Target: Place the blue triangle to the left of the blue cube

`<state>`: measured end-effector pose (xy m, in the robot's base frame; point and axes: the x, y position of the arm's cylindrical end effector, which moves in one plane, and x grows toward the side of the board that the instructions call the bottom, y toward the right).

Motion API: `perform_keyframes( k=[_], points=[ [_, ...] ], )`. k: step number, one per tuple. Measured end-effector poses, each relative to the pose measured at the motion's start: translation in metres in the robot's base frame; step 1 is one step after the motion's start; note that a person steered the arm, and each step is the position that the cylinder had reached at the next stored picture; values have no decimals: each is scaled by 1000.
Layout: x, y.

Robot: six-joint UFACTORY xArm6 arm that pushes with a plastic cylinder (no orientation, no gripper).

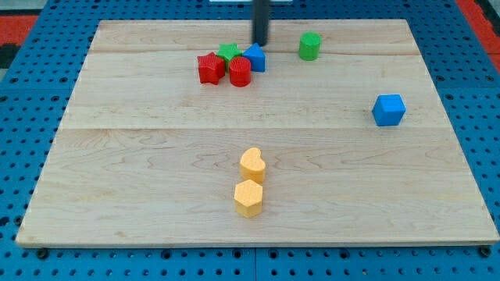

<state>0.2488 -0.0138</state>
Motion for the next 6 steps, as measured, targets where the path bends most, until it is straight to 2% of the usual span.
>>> perform_keyframes(
  k=[1,2,4,5,6],
  points=[
    [48,10],
    [92,54],
    [122,106],
    [152,140],
    [155,144]
  ],
)
